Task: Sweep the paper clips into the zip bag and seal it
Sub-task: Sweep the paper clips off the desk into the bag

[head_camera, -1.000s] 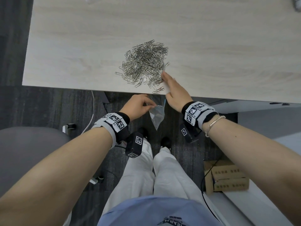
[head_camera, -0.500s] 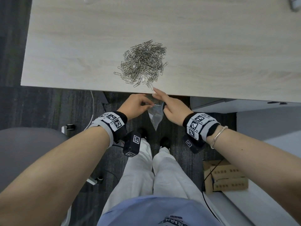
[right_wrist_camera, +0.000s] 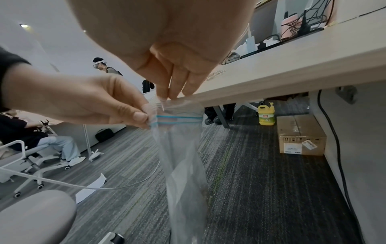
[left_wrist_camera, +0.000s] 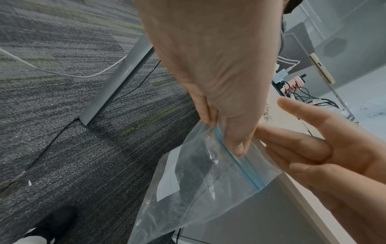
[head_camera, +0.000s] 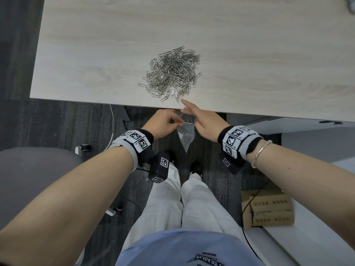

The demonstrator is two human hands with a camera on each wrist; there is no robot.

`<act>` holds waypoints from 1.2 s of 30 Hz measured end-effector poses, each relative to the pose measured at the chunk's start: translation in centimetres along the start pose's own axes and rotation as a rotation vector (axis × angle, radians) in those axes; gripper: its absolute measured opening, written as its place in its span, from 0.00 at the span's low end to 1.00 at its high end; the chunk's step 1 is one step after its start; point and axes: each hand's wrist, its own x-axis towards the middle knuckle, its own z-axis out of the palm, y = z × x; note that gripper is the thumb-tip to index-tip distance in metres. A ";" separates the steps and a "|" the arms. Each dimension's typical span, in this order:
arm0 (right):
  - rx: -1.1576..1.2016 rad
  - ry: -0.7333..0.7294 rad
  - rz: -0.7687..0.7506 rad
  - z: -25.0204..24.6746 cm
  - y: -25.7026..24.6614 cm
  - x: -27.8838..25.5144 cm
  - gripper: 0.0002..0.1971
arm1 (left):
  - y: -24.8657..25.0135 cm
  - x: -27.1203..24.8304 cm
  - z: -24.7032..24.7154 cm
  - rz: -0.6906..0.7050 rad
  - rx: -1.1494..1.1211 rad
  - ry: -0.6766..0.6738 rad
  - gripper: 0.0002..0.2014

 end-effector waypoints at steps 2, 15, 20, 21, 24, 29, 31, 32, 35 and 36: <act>0.030 0.026 0.004 0.2 -0.1 -0.6 0.36 | -0.1 0.0 0.0 0.003 0.004 0.002 0.05; 0.096 0.285 0.187 -4.3 1.6 6.2 0.38 | -0.5 0.1 -0.8 0.005 0.034 -0.074 0.07; -0.044 0.176 0.124 -3.0 2.2 5.7 0.36 | -0.6 0.3 -0.6 0.000 0.008 -0.057 0.07; -0.089 0.158 0.091 -2.6 2.3 5.3 0.36 | -0.6 0.3 -0.6 0.001 0.009 -0.059 0.07; -0.162 0.132 0.042 -1.6 1.9 4.0 0.35 | -0.5 0.4 -0.6 0.003 0.017 -0.058 0.07; -0.132 0.119 0.028 -0.7 1.5 2.9 0.35 | -0.3 0.4 -0.5 0.010 0.046 -0.043 0.07; -0.106 0.156 0.040 -0.9 1.5 2.9 0.34 | -0.3 0.3 -0.6 0.007 0.041 -0.044 0.07; -0.106 0.170 0.043 -1.0 1.5 3.0 0.33 | -0.3 0.3 -0.6 0.004 0.035 -0.045 0.07; -0.138 0.160 0.044 -1.1 1.4 3.7 0.32 | -0.3 0.2 -0.8 0.004 0.032 -0.044 0.07; -0.154 0.149 0.044 -1.0 1.3 3.9 0.33 | -0.3 0.2 -0.8 0.002 0.033 -0.043 0.07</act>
